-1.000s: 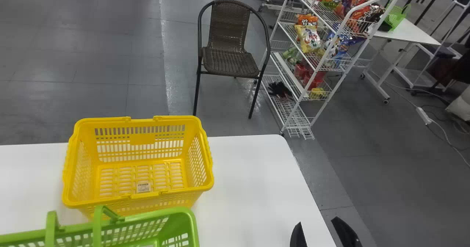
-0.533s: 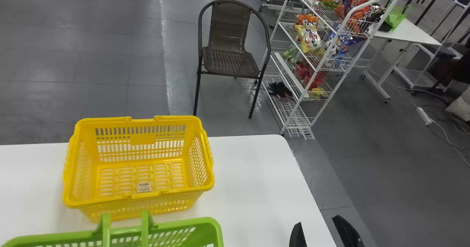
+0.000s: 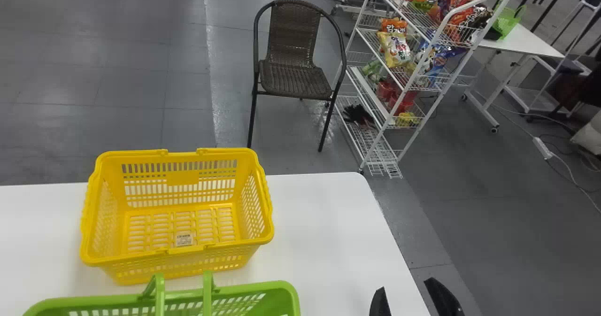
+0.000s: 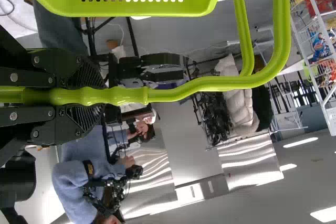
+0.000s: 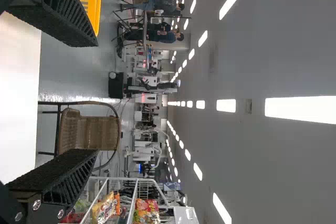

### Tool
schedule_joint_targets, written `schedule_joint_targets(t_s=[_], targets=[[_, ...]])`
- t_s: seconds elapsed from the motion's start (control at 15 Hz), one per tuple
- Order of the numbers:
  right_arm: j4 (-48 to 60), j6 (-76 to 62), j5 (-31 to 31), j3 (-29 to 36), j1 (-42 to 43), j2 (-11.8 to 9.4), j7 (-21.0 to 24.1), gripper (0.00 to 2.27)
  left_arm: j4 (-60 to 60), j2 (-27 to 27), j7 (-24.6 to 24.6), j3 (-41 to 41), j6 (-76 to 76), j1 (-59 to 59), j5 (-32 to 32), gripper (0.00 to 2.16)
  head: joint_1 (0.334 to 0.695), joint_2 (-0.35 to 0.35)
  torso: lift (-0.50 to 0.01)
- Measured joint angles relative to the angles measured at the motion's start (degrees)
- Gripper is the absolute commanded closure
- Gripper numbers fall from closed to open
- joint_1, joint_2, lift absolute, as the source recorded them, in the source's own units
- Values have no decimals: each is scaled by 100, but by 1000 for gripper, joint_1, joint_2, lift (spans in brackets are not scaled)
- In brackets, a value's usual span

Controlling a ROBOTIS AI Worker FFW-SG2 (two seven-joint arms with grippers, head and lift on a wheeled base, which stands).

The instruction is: Grasp handle with right gripper to insert into left gripper then lift and swing left to center

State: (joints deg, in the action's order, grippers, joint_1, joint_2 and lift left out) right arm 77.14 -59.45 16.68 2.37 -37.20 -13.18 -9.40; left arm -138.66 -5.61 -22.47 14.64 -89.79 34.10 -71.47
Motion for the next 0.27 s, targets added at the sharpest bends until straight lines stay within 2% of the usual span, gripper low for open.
schedule_joint_targets(t_s=[0.27], targets=[[3,0,-7,-9,-12,0,0,97,-2,-1,106,5,0,0,-83,2138,695,-350,0]])
